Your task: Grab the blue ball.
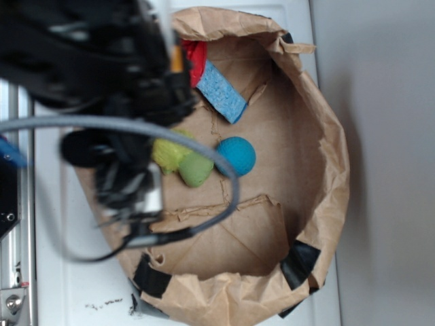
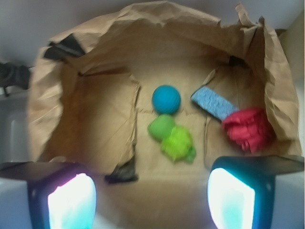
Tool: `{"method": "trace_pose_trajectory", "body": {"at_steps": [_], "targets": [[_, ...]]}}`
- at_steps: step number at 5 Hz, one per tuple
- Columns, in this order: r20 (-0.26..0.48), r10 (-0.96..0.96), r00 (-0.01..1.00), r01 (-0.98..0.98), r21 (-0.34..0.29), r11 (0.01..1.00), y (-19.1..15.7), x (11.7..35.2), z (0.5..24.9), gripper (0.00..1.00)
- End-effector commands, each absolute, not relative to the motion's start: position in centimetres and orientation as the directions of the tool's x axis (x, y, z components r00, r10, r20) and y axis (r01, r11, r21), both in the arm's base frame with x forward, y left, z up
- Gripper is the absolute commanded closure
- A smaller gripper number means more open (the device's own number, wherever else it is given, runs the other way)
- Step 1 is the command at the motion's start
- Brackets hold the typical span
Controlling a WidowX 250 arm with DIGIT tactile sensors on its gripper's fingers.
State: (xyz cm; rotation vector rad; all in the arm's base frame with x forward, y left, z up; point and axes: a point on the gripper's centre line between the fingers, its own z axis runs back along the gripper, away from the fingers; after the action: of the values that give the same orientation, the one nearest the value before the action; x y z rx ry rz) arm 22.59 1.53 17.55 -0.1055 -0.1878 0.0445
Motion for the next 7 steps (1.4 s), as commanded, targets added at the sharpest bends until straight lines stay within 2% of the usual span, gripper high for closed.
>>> {"method": "trace_pose_trajectory", "body": {"at_steps": [1,2,3,4,5,6,7], "targets": [[0.232,0.141,0.962,-0.139,-0.025,0.990,4.4,25.9,14.4,0.00],[0.213,0.180,0.960,-0.186,0.011,0.982,5.0,28.3,12.5,0.00],[0.215,0.143,0.966,-0.157,0.050,0.986,4.4,29.3,9.0,0.00],[0.213,0.144,0.966,-0.160,0.062,0.985,4.0,30.3,6.5,0.00],[0.155,0.122,0.980,-0.137,0.090,0.986,3.2,29.9,4.6,0.00],[0.154,0.142,0.978,-0.161,0.118,0.980,2.8,31.2,3.7,1.00],[0.177,0.166,0.970,-0.187,0.107,0.977,2.3,32.3,4.2,1.00]]}}
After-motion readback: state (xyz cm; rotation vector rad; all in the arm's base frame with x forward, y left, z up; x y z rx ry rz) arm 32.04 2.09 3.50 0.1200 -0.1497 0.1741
